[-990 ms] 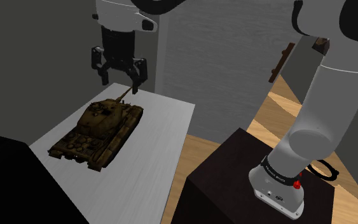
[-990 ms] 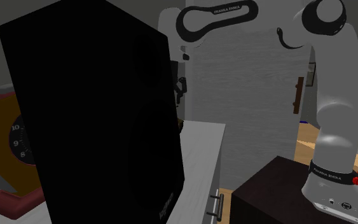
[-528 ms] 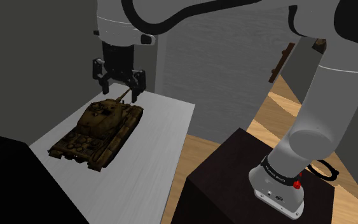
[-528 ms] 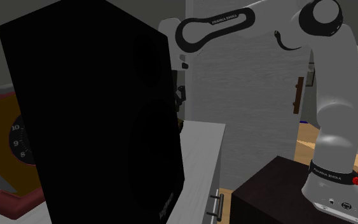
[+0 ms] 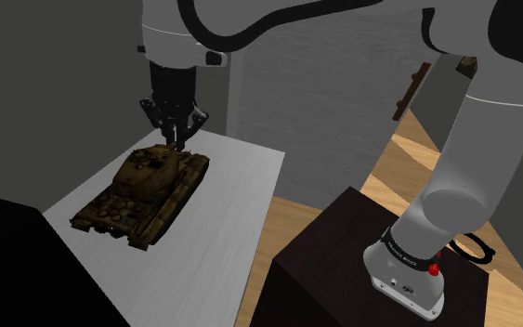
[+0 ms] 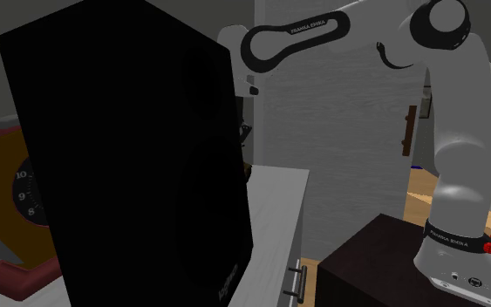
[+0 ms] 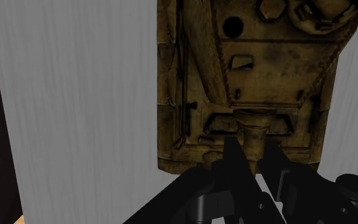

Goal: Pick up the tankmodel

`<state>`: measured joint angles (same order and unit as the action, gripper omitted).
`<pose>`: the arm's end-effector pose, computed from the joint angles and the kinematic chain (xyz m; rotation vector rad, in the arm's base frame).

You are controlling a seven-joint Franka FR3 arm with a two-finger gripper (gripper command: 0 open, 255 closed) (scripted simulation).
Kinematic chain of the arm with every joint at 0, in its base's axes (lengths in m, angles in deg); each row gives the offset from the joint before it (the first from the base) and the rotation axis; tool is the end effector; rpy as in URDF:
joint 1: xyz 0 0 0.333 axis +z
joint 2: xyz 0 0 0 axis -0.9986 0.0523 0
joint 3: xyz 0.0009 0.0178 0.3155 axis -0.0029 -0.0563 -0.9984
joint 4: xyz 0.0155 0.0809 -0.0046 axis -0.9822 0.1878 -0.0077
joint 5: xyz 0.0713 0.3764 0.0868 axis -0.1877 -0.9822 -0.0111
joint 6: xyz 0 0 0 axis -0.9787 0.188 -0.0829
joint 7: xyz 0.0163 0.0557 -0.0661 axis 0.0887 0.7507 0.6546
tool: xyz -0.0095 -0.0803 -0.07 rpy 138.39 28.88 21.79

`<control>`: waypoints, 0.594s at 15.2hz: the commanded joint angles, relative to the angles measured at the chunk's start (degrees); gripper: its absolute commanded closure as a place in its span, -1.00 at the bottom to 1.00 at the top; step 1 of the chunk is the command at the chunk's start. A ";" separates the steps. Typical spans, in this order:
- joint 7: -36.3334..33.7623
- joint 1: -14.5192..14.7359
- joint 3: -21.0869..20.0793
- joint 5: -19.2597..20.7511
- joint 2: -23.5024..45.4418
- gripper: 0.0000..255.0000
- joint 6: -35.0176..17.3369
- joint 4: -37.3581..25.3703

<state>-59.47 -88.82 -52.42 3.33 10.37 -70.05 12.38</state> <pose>0.4822 0.3874 0.4814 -2.6874 1.5255 0.0399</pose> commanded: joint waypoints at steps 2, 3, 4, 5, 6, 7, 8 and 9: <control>-0.03 0.03 0.02 0.05 0.09 1.00 0.01 -0.04; 0.04 0.02 -0.03 -0.08 -0.06 1.00 0.73 -0.66; 0.10 0.03 -0.08 -0.18 -0.18 1.00 1.46 -1.31; 0.15 0.04 -0.13 -0.28 -0.28 1.00 2.20 -1.97; 0.20 0.06 -0.17 -0.37 -0.37 1.00 2.94 -2.65; 0.23 0.08 -0.21 -0.44 -0.45 1.00 3.68 -3.34; 0.26 0.12 -0.25 -0.51 -0.51 1.00 4.43 -4.06; 0.28 0.16 -0.28 -0.55 -0.55 1.00 5.19 -4.79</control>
<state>-59.26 -88.63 -52.64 2.94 10.07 -65.62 8.29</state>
